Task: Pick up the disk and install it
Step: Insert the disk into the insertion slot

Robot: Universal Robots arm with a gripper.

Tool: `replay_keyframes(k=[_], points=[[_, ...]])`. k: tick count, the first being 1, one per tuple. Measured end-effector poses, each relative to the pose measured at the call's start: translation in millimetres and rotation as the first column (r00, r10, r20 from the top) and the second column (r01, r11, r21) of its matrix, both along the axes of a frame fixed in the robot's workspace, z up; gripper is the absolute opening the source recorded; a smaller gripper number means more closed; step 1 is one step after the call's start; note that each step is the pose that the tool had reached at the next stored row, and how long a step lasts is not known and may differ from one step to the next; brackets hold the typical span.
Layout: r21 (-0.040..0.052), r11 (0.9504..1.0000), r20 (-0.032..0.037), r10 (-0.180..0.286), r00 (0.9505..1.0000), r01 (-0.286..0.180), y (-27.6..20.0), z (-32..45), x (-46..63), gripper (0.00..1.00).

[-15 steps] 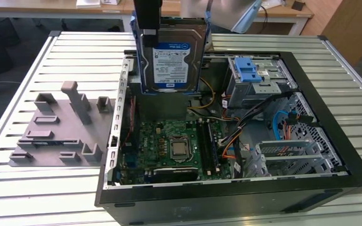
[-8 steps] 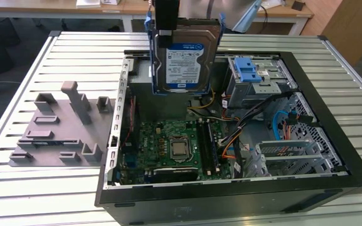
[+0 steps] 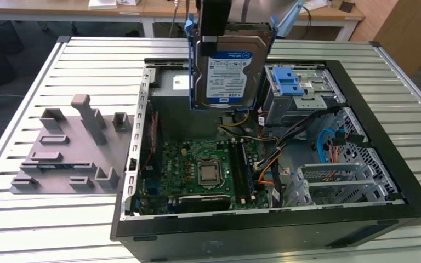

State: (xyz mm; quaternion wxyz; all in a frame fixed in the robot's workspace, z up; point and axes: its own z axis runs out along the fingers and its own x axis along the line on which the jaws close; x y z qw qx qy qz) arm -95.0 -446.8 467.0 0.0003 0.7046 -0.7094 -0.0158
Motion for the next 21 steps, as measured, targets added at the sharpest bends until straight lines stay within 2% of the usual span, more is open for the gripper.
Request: replay_keyframes(k=[6,21], points=[[0.0,1.0,0.0,0.0,1.0,0.0,-3.1,-0.3,8.5,0.36],[-0.0007,1.0,0.0,0.0,1.0,0.0,-19.7,-1.4,15.2,0.36]])
